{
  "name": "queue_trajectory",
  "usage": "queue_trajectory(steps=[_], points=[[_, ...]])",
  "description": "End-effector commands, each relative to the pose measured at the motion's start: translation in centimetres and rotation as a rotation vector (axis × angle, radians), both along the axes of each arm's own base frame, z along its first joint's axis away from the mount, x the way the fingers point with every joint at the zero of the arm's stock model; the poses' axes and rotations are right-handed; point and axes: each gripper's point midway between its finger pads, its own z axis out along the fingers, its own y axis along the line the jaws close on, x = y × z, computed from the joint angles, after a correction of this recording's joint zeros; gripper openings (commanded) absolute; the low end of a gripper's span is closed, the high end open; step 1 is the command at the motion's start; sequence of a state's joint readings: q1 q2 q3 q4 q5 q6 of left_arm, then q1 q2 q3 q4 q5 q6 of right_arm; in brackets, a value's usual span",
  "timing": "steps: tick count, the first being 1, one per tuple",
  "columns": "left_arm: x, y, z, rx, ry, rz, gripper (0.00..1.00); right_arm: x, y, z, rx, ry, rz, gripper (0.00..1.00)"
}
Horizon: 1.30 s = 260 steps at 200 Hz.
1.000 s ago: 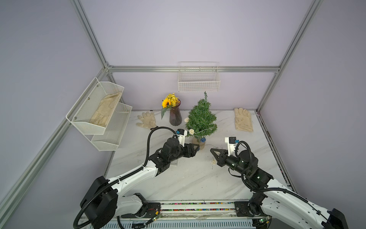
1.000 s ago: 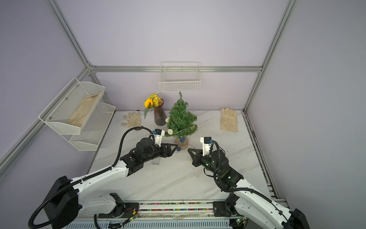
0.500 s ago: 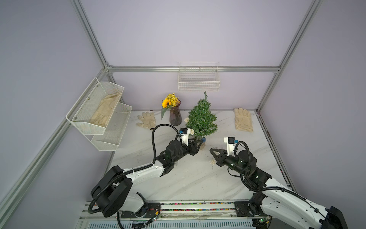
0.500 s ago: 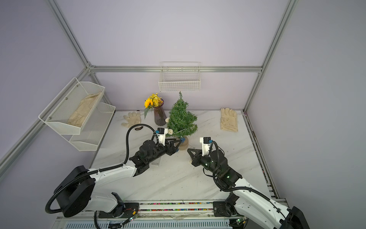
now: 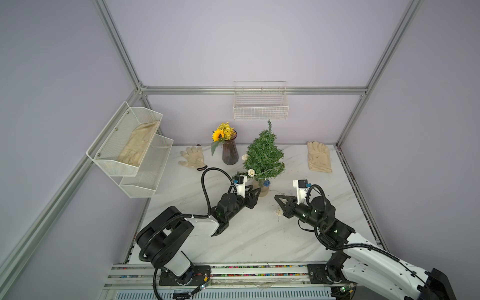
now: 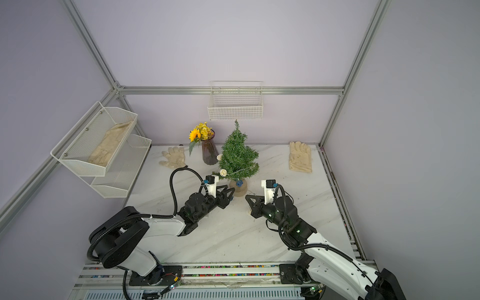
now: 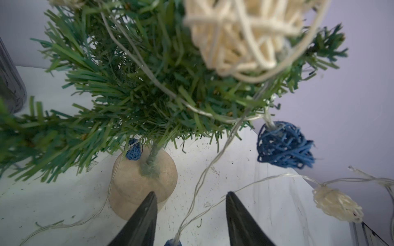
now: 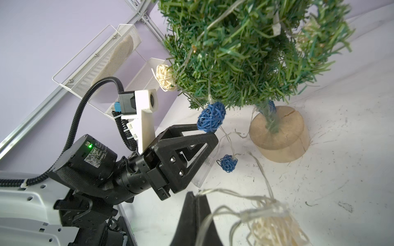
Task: Remove string lights from the small christmas tree
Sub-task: Remove the light string from the Christmas tree.
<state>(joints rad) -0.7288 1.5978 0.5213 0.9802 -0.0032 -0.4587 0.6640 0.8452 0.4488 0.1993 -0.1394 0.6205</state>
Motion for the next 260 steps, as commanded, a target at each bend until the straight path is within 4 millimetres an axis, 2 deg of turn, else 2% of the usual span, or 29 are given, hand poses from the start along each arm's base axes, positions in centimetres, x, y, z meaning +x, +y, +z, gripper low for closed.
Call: queue_trajectory(steps=[1, 15, 21, 71, 111, 145, 260], points=[[-0.4, -0.1, 1.0, -0.025, -0.119, -0.02, 0.51, 0.3, 0.5, 1.8, 0.034, -0.044, 0.006, 0.0], [-0.2, -0.1, 0.2, -0.017, -0.126, -0.013, 0.51, 0.4, 0.5, 1.9, 0.034, -0.043, 0.007, 0.0], [-0.1, 0.0, 0.8, -0.035, -0.154, -0.006, 0.51, 0.4, 0.6, 2.0, 0.034, -0.044, 0.007, 0.0], [0.9, -0.8, 0.2, -0.019, -0.171, 0.003, 0.52, 0.3, 0.5, 1.7, 0.038, -0.033, 0.003, 0.0], [1.7, -0.4, 0.2, 0.024, -0.205, 0.048, 0.63, 0.4, 0.4, 1.7, 0.039, -0.031, -0.002, 0.0], [2.3, -1.0, 0.1, 0.022, -0.223, 0.039, 0.65, 0.5, 0.5, 1.5, 0.038, -0.026, -0.002, 0.0], [3.7, -1.5, 2.0, -0.021, -0.299, 0.028, 0.64, 0.5, 0.8, 1.0, 0.035, -0.015, 0.007, 0.0]])
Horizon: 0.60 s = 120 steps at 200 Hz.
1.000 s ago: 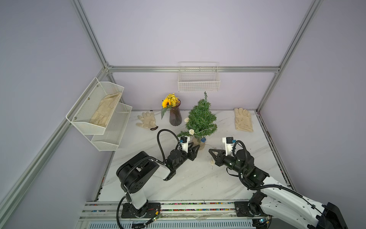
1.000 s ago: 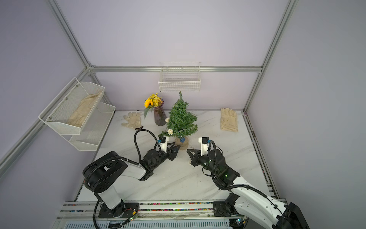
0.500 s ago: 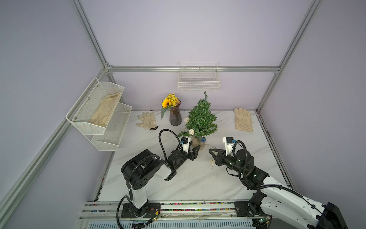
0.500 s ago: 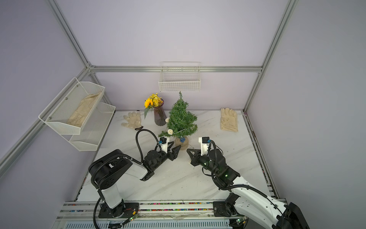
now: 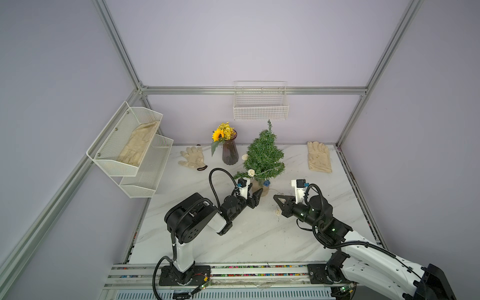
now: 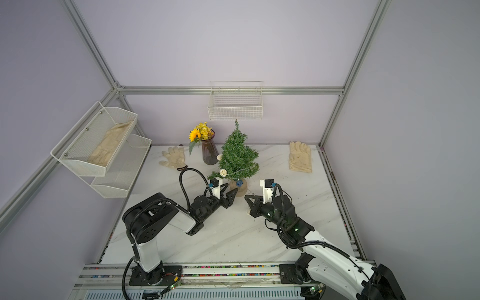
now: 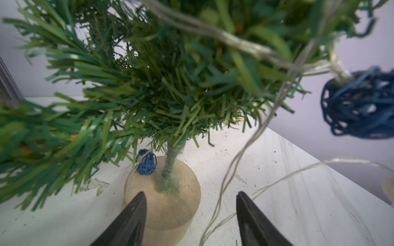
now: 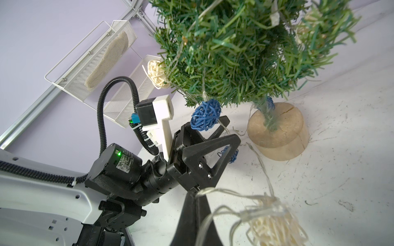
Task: Remove string lights from the small christmas tree
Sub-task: Remove the light string from the Christmas tree.
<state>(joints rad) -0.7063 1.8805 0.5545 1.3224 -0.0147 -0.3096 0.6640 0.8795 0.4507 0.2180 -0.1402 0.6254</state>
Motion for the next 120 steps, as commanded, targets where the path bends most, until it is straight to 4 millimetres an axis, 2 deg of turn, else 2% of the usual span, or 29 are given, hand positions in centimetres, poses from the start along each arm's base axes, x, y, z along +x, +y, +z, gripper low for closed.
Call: queue_trajectory(steps=[1, 44, 54, 78, 91, 120], points=[[1.2, -0.9, 4.6, -0.072, -0.133, -0.008, 0.64, 0.2, 0.5, 1.6, 0.041, -0.03, 0.008, 0.0], [1.8, -0.8, 4.9, -0.082, -0.139, -0.013, 0.52, 0.1, 0.4, 1.9, 0.04, -0.035, 0.006, 0.0], [1.9, -0.7, 5.0, -0.085, -0.138, -0.013, 0.42, 0.1, 0.3, 1.9, 0.04, -0.034, 0.006, 0.0], [1.5, -0.5, 5.7, -0.101, -0.142, -0.023, 0.11, 0.1, 0.4, 2.0, 0.043, -0.035, 0.008, 0.0], [1.0, -0.3, 6.2, -0.11, -0.146, -0.033, 0.01, 0.1, 0.5, 2.1, 0.047, -0.036, 0.012, 0.0], [-0.3, 1.3, 7.4, -0.129, -0.152, 0.003, 0.0, 0.2, 0.8, 2.5, 0.053, -0.039, 0.023, 0.0]])
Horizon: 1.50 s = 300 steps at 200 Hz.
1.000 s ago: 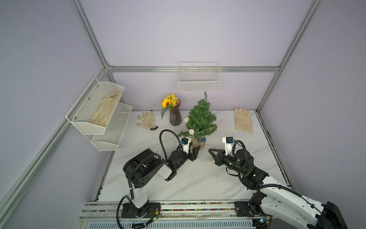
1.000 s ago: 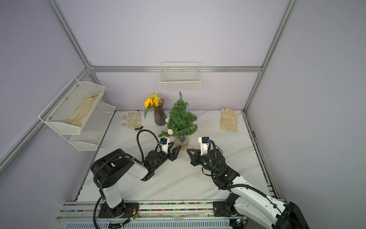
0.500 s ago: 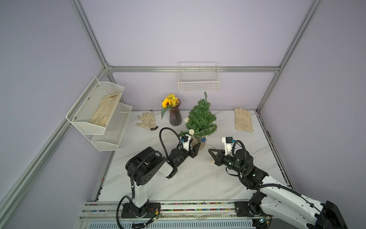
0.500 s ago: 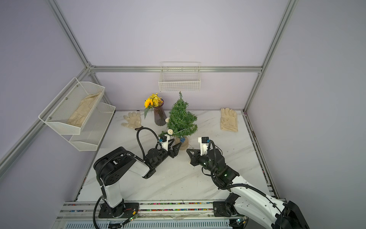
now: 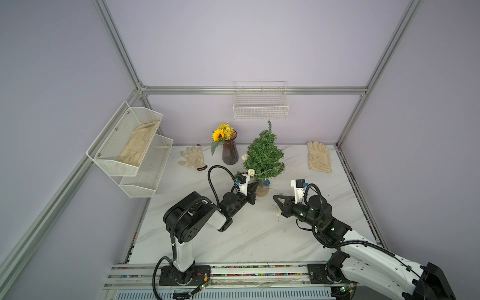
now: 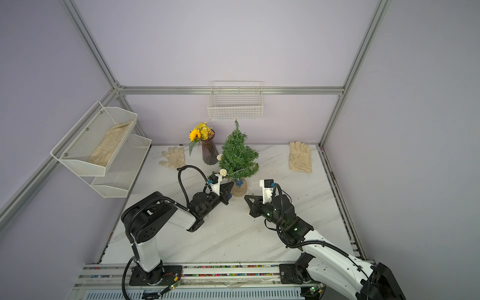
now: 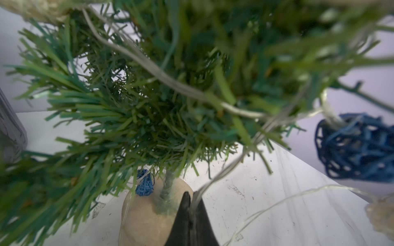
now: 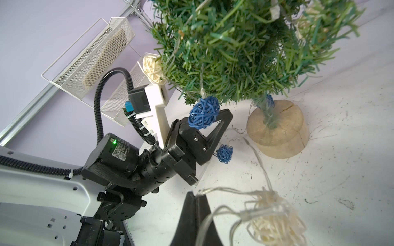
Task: Remove string lights from the small christmas tree
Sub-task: Remove the light string from the Christmas tree.
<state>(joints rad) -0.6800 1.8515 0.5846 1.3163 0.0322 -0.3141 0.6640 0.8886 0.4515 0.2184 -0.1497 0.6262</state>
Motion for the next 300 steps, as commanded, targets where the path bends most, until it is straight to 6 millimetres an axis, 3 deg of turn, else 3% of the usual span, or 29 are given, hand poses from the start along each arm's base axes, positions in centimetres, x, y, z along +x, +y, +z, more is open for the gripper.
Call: queue_trajectory(steps=[1, 49, 83, 86, 102, 184, 233, 263, 300], points=[[-1.0, 1.4, 5.3, -0.094, -0.114, 0.025, 0.0, 0.2, 0.6, 2.8, 0.057, -0.048, 0.013, 0.0], [-2.9, 3.0, 7.8, -0.099, -0.129, 0.076, 0.0, 0.2, 0.9, 3.5, 0.076, -0.052, 0.026, 0.0], [-5.0, 2.1, 8.0, -0.026, -0.081, 0.056, 0.0, -0.1, 1.0, 3.8, 0.092, -0.049, 0.039, 0.0], [-5.6, 2.2, 9.3, -0.045, -0.103, 0.052, 0.0, -0.1, 1.1, 3.9, 0.095, -0.049, 0.042, 0.0], [-6.8, 2.0, 10.1, -0.037, -0.111, 0.043, 0.0, -0.3, 1.3, 4.2, 0.112, -0.05, 0.059, 0.0], [-12.3, -3.4, 11.0, 0.088, -0.125, -0.118, 0.0, -1.6, 1.5, 7.9, 0.245, -0.062, 0.108, 0.0], [-13.0, -5.3, 9.4, 0.115, -0.096, -0.165, 0.0, -2.0, 1.6, 8.8, 0.308, -0.002, 0.163, 0.0], [-13.1, -5.7, 9.5, 0.115, -0.099, -0.169, 0.0, -1.4, 2.7, 7.6, 0.3, 0.072, 0.198, 0.0], [-13.0, -5.5, 9.4, 0.119, -0.108, -0.159, 0.0, 0.2, 2.2, 6.0, 0.331, 0.178, 0.118, 0.0]])
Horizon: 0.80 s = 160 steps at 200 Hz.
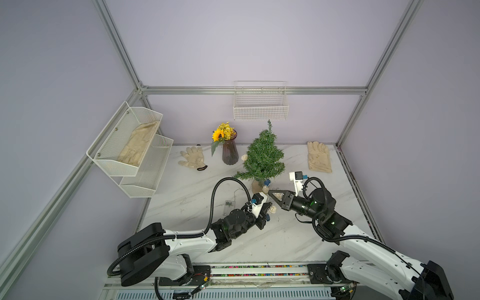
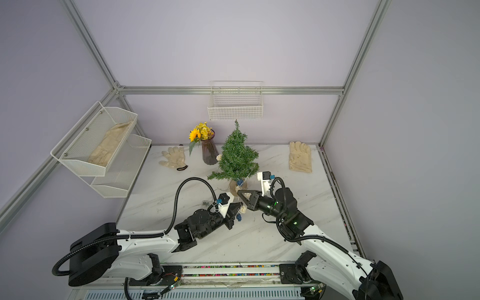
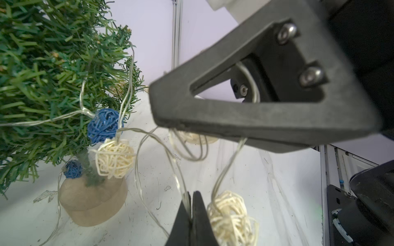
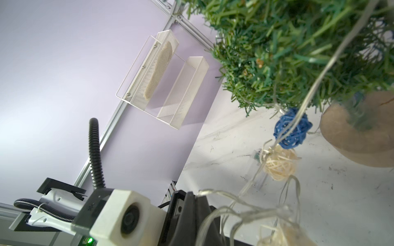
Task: Remove string lights from the small christmas tree
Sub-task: Remove the light string from the Christmas tree.
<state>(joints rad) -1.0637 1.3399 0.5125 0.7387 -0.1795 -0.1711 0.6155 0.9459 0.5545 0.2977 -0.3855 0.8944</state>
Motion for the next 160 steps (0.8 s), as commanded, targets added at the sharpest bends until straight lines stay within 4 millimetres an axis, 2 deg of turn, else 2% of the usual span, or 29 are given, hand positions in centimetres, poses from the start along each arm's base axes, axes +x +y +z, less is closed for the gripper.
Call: queue_trajectory(steps=[1, 27, 58, 84, 117, 160], points=[[0.4, -0.9, 4.9, -0.096, -0.084, 0.005, 0.0, 0.7, -0.3, 0.8, 0.061, 0.054, -0.023, 0.0], [0.5, -0.7, 4.7, -0.097, -0.084, 0.011, 0.0, 1.0, -0.5, 0.1, 0.068, 0.086, -0.028, 0.0], [0.5, -0.6, 4.7, -0.1, -0.091, 0.018, 0.0, 0.9, -0.6, 0.1, 0.074, 0.095, -0.022, 0.16], [0.6, -0.9, 4.5, -0.098, -0.088, 0.016, 0.0, 0.8, 0.0, -0.5, 0.063, 0.114, 0.011, 0.24], [0.6, -1.1, 4.3, -0.105, -0.082, 0.01, 0.0, 0.8, 1.1, -1.3, 0.053, 0.142, 0.068, 0.3], [0.6, -1.1, 4.3, -0.106, -0.085, 0.008, 0.0, 1.0, 1.0, -1.3, 0.053, 0.14, 0.06, 0.38]])
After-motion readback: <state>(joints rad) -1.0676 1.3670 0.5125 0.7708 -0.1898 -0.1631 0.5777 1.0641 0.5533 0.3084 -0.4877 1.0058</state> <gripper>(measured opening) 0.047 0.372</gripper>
